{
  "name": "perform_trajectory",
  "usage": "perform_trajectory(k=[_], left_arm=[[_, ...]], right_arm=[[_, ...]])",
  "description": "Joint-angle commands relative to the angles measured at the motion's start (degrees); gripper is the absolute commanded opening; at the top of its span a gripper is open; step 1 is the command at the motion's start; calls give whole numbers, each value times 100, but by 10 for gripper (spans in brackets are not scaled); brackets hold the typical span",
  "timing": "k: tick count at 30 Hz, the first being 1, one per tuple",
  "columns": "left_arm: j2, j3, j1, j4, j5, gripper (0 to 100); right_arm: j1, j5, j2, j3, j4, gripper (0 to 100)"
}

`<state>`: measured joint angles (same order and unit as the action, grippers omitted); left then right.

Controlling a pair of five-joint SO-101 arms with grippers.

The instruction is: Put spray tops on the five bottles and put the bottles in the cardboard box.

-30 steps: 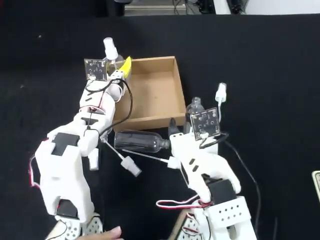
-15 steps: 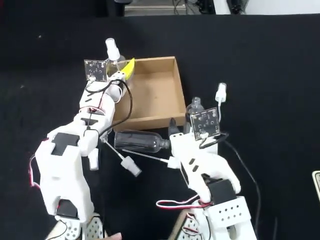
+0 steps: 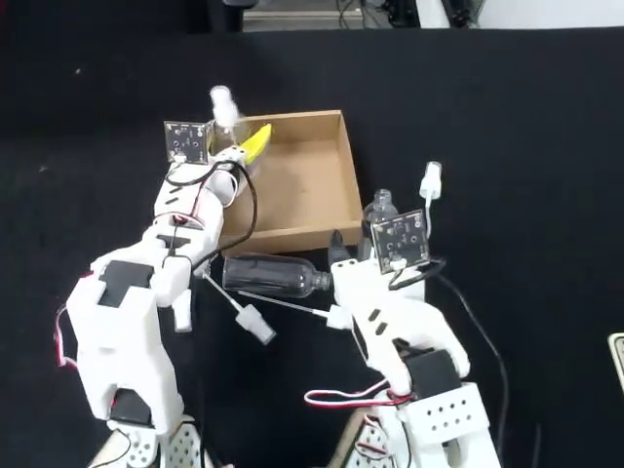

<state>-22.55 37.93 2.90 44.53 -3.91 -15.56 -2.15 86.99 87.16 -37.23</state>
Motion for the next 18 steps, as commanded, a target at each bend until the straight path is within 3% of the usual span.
perform_trajectory(k=[1,18], left_arm=[[396,22,48,97,-35,344],[1257,646,57,88,316,291]], right_arm=[[70,44,171,-154,26,133],[70,44,171,-154,26,133]])
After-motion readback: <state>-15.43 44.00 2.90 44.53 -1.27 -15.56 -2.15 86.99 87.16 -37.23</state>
